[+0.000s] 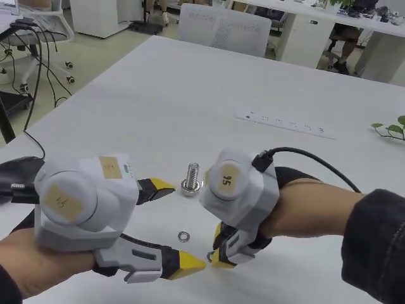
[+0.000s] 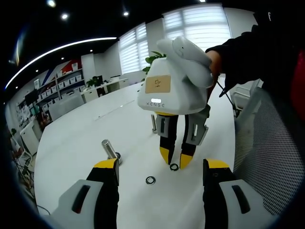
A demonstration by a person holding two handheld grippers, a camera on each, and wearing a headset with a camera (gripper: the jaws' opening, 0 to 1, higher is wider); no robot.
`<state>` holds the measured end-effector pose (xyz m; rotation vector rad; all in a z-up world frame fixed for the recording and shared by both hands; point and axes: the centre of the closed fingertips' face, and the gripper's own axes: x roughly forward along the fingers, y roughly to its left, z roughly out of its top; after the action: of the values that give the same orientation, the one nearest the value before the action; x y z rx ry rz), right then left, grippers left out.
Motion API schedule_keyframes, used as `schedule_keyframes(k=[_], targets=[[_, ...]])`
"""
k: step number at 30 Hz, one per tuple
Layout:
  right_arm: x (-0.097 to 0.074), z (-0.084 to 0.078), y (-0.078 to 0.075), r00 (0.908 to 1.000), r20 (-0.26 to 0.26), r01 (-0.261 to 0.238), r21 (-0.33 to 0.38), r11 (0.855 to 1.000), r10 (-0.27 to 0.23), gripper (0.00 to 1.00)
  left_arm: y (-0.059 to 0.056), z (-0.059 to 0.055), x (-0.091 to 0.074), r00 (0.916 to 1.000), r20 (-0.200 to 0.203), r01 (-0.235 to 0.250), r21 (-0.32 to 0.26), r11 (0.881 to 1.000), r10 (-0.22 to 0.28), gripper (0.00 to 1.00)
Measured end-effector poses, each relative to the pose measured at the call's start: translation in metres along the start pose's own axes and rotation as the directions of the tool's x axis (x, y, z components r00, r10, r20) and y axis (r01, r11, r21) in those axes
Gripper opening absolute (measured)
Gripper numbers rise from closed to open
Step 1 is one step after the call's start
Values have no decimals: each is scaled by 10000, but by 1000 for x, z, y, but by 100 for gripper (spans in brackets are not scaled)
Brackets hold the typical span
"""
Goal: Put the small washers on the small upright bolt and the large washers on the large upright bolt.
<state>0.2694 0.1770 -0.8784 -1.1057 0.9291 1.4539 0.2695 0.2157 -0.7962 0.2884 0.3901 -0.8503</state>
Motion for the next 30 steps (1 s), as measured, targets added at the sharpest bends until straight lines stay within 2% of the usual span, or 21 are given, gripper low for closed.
schedule_keyframes(k=[15, 30], targets=[[2, 0, 1, 9998, -207, 76, -232, 9997, -81, 17, -1, 0, -3, 10000, 29, -55, -37, 10000, 55, 71], [1, 0, 5, 9999, -135, -1, -247, 9997, -2, 18, -4, 1, -4, 10000, 22, -31, -17, 10000, 31, 71]])
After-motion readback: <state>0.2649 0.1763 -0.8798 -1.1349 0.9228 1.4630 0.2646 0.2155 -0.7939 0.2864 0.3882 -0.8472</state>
